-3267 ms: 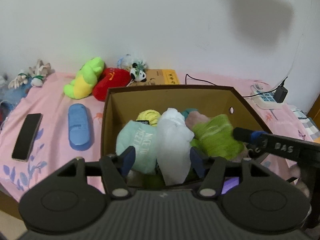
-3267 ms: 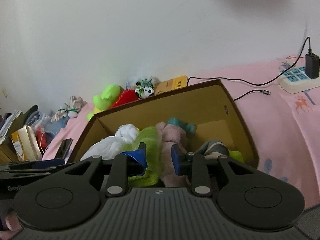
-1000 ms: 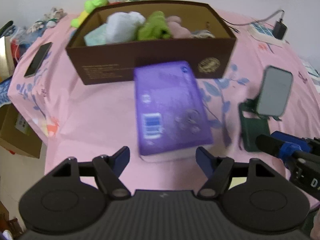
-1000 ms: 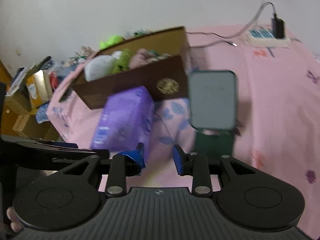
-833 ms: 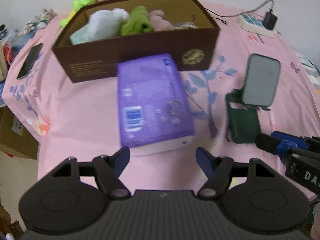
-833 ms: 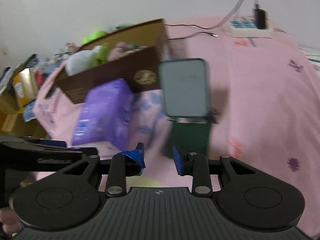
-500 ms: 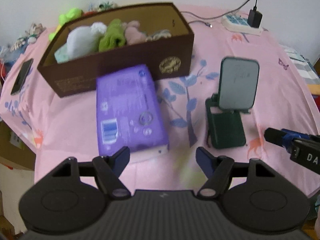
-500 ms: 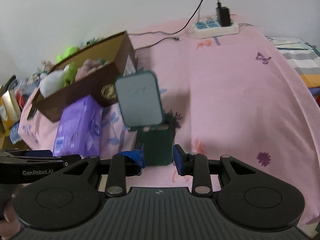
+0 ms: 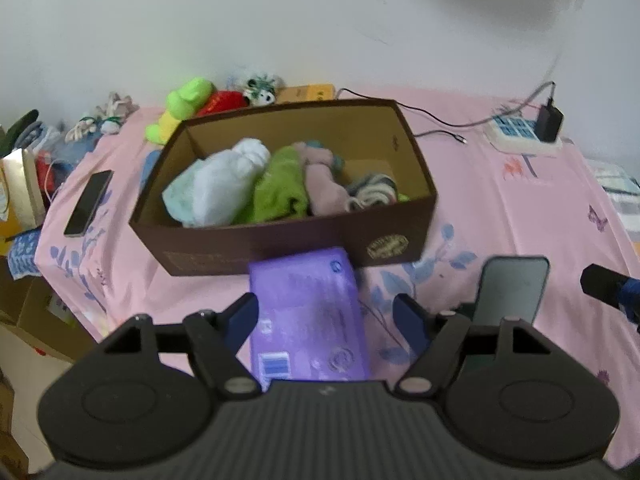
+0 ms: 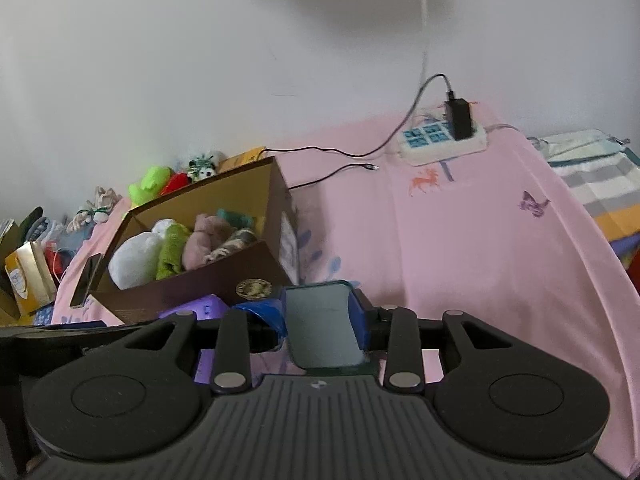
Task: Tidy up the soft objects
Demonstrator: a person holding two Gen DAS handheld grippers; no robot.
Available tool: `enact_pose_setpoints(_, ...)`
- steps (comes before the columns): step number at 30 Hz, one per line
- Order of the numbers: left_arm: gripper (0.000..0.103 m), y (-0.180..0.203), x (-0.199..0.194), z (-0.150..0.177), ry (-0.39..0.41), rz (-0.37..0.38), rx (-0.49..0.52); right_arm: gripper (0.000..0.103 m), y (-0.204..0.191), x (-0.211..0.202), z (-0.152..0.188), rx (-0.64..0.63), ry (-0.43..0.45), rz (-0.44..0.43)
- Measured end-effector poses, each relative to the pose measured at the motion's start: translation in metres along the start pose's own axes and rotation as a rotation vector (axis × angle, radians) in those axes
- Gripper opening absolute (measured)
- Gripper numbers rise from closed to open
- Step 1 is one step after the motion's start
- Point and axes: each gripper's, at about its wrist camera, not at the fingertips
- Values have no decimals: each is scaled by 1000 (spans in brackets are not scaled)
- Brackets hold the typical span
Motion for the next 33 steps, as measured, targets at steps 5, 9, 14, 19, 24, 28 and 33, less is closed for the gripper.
enact_pose_setpoints(5,76,-18,2,-8,3,-20,-36,18,-24,1,-2,-39,2,-35)
enact_pose_setpoints(9,76,-35,5,-12,1,-26,-48,18,-41,4,-3,-55,-6,-46)
enact_pose_setpoints(14,77,-55,8,-16,0,-25,-50,18,-59,11,-2,-60,-9,-17)
enact_pose_setpoints(19,85,-71,15,-20,-2,-41,-36,18,-73,22,0,-54,-45,7)
enact_pose_setpoints(24,88,-89,18,-21,20,-64,-25,18,-89,30,5,-80,-43,51)
enact_pose_setpoints(28,88,-104,20,-22,26,-69,-21,18,-99,35,9,-78,-45,70)
enact_pose_setpoints(33,88,-121,22,-21,29,-64,-22,19,-108,38,14,-55,-63,90)
Point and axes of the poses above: each gripper's, at about its wrist camera, not at the fingertips, and x roughly the way its jaws point, y to its right, z to its underside, and after that the axes turned 6 degrees about z, right-handed
